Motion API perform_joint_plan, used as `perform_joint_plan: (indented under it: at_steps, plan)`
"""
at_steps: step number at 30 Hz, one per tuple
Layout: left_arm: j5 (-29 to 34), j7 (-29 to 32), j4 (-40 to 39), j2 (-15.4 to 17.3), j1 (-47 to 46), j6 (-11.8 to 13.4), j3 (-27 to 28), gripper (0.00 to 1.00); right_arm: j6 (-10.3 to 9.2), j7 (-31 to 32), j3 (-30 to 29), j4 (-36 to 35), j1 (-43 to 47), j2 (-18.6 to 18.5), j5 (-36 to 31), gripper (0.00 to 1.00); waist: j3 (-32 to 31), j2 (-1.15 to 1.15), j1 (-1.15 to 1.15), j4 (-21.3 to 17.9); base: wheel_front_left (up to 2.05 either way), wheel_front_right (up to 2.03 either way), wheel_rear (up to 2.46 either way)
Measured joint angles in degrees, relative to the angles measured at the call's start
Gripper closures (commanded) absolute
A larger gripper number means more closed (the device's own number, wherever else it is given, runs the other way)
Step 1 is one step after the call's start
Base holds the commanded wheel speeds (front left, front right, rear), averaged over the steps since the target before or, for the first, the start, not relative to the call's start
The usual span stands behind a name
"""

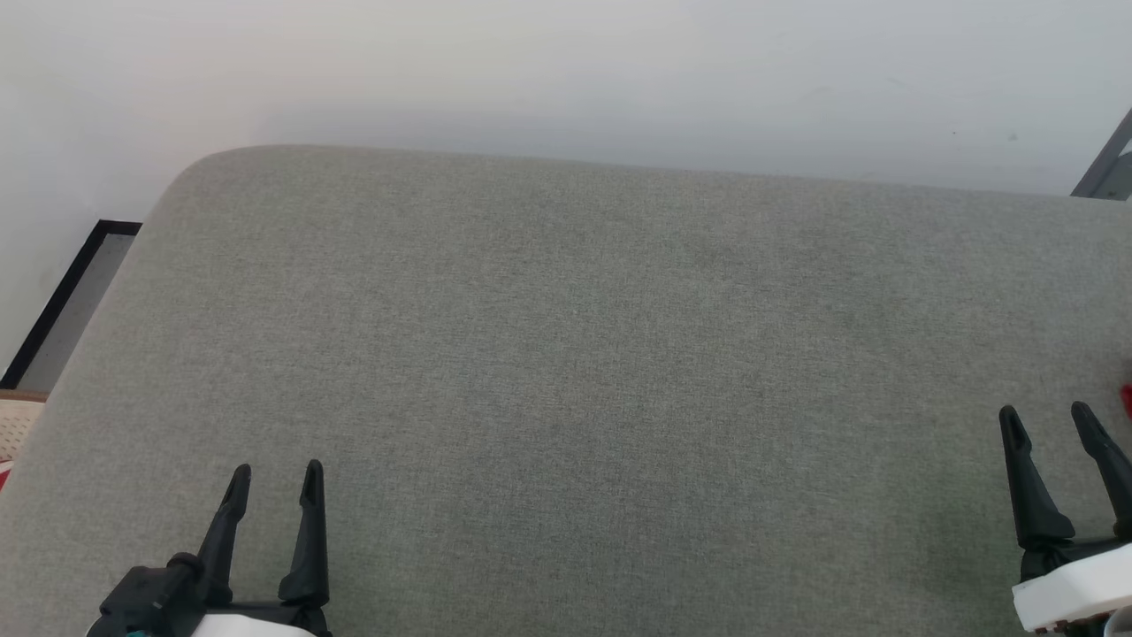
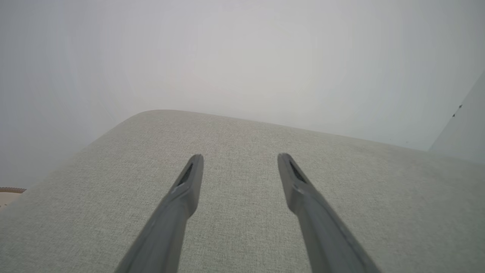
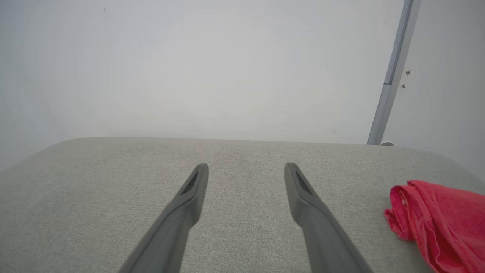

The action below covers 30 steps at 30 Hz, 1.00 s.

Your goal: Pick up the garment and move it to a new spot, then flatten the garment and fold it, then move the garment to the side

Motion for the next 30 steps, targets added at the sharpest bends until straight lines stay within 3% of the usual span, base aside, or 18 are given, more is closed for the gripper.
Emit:
perform_joint_plan:
  at_steps: [9, 10, 16, 29, 30]
  plan:
    - [0.4, 0.0, -0.2, -0.3, -0.1, 0.0, 0.0, 0.0, 0.0, 0.4, -0.2, -0.7, 0.2, 0.2, 0.0, 0.0, 0.6, 0.0, 0.0, 0.3, 0.0, 0.0, 0.0]
    - [0.4, 0.0, -0.1, -0.4, -0.1, 0.0, 0.0, 1.0, 0.0, 0.4, -0.2, -0.6, 0.2, 0.3, 0.0, 1.0, 0.7, 0.0, 0.0, 0.3, 0.0, 0.0, 0.0]
    - [-0.4, 0.3, 2.8, -1.3, 0.3, 0.0, -0.5, 1.0, 0.0, 0.6, 0.8, 2.1, 1.1, 2.7, 0.5, 1.0, 0.7, 0.0, 0.0, 0.2, 0.0, 0.0, 0.0]
    - [-12.7, 2.8, 4.0, -1.5, -0.3, 0.0, -0.4, 1.0, 0.0, 3.3, 0.3, 3.3, 0.1, 5.0, 11.0, 1.0, 0.4, 0.0, 0.0, -0.6, 0.0, 0.0, 0.0]
    - [-15.8, 3.6, 4.4, -1.5, -1.0, 0.0, -0.3, 1.0, 0.0, 4.0, 0.2, 3.5, 0.0, 5.6, 13.3, 1.0, 0.3, 0.0, 0.0, -0.8, 0.0, 0.0, 0.0]
